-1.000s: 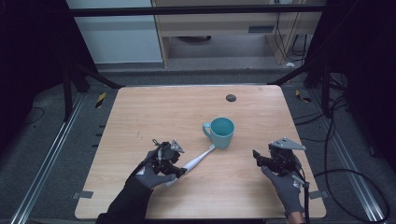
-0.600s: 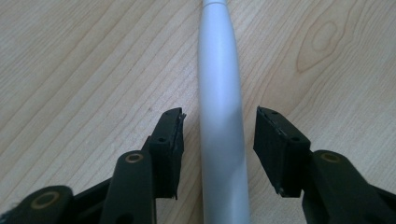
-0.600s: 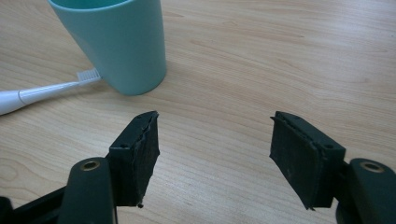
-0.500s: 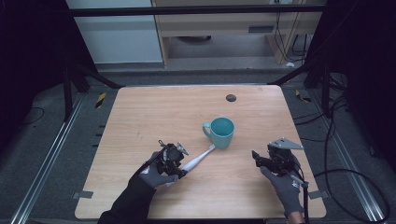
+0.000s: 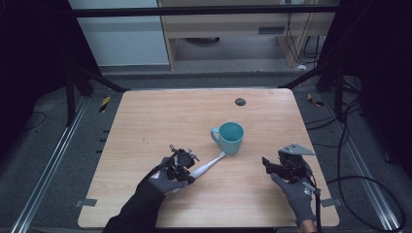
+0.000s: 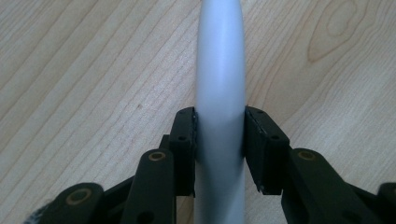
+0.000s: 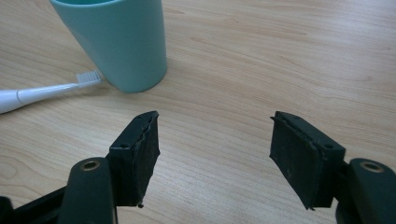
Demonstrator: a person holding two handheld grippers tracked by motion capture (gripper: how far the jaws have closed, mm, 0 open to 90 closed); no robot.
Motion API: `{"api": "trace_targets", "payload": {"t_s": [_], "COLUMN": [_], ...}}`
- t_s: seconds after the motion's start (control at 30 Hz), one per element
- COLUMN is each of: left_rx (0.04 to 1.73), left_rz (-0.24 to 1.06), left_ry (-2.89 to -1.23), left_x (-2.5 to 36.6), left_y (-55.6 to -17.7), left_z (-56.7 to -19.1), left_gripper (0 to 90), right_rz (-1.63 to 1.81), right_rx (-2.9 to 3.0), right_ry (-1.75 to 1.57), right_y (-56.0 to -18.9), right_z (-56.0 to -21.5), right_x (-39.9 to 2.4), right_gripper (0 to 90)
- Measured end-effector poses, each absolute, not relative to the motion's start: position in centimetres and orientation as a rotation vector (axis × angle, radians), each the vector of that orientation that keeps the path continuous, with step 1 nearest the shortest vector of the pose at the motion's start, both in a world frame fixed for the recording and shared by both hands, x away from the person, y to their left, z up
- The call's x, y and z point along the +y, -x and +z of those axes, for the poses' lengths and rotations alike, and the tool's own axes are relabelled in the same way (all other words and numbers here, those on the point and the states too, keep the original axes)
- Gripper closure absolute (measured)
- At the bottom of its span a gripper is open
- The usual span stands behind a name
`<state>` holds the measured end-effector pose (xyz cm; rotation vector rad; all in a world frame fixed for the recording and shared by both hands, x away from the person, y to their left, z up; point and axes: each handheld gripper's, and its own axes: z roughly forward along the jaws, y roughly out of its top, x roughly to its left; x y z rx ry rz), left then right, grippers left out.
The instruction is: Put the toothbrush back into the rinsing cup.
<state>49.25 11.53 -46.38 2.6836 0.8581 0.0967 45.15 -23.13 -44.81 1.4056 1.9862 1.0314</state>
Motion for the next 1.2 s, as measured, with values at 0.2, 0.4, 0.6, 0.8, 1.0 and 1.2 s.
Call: {"api": "trace_targets", "payload": {"t_s": [0.2, 0.4, 0.6, 0.8, 1.0, 1.2], "left_rx": [0.868, 0.866, 0.877, 0.887, 0.916, 0.961], "left_rz": [0.085, 0.082, 0.082, 0.109, 0.185, 0.271], "left_ry": [-2.689, -2.695, -2.685, -2.640, -2.558, -2.406], "left_x": [11.4, 11.4, 11.5, 12.7, 15.0, 16.8], "left_y": [-49.3, -49.4, -49.4, -48.9, -47.9, -47.4], "left_z": [-46.4, -46.5, -46.5, -45.6, -43.6, -41.7], "left_gripper": [65.1, 65.2, 65.7, 65.9, 65.9, 65.9], "right_rz": [1.028, 1.028, 1.027, 1.032, 1.028, 1.024], "right_rx": [1.991, 1.989, 1.992, 1.992, 1.979, 1.968], "right_ry": [-1.403, -1.406, -1.408, -1.417, -1.418, -1.429], "right_y": [-45.2, -45.2, -45.2, -45.2, -45.1, -45.0], "right_z": [-44.8, -44.8, -44.8, -44.8, -44.9, -44.9], "right_x": [-23.1, -23.2, -23.1, -23.3, -23.5, -23.6], "right_gripper": [32.6, 32.6, 32.6, 32.6, 32.5, 31.2]}}
